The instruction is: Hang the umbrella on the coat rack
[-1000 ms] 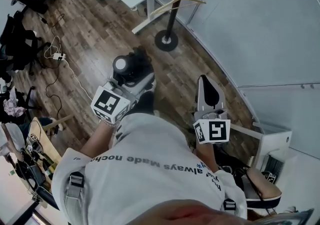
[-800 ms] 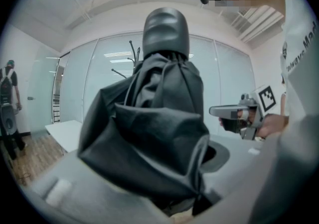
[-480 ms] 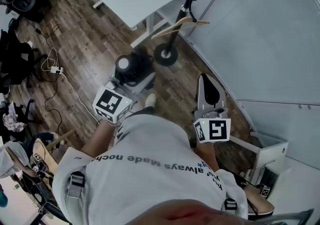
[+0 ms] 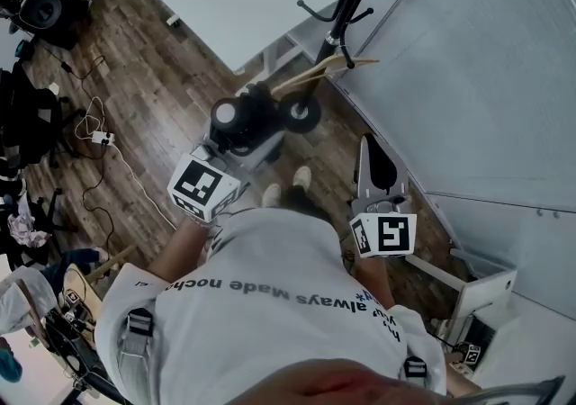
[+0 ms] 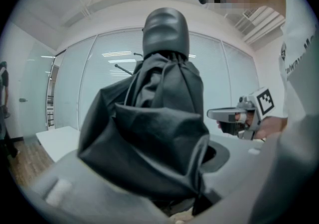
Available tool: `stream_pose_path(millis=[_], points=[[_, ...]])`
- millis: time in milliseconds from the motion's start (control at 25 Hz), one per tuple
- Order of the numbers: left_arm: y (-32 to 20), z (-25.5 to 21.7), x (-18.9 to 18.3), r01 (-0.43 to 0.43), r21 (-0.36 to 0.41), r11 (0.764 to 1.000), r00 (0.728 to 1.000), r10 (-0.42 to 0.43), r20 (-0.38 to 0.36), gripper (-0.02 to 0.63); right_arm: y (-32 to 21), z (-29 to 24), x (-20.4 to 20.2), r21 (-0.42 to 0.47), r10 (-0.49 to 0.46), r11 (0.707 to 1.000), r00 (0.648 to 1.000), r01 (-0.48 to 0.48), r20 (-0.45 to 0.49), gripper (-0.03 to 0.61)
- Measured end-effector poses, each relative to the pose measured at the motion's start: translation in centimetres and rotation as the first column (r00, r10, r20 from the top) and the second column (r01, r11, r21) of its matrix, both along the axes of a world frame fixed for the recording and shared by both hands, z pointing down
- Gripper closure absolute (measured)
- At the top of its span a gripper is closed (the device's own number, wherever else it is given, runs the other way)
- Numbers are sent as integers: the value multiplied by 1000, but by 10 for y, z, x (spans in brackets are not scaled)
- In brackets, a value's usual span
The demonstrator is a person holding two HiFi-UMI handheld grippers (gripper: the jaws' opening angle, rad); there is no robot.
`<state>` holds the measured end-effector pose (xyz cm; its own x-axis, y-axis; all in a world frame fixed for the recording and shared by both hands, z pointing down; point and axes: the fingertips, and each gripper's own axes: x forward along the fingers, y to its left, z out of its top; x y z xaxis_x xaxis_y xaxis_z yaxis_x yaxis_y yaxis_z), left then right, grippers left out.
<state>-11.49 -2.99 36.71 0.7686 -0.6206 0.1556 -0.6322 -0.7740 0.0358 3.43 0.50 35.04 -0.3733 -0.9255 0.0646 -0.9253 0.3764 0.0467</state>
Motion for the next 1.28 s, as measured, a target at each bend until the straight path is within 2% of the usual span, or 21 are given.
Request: stream_pose_path(millis=[320,720,1040,1280], points=[[-78,1,49,15,2,1000,1000,-15,13,336,-82,-2,65,19,11,1000,1000,-11,-10,577],[-171,9,121,68,0,998,997,-68,37,336,-177,3,149,41,-29,999,1000,28,8,577],[-197,1,128,105,2,994,994,-105,22,336,-215,-2,157,34,-64,997,998,64,0,577],[-224,9,116,110,-4,994,994,-109,21,336,-242,5,141,30,-76,997,997,76,-2,577]])
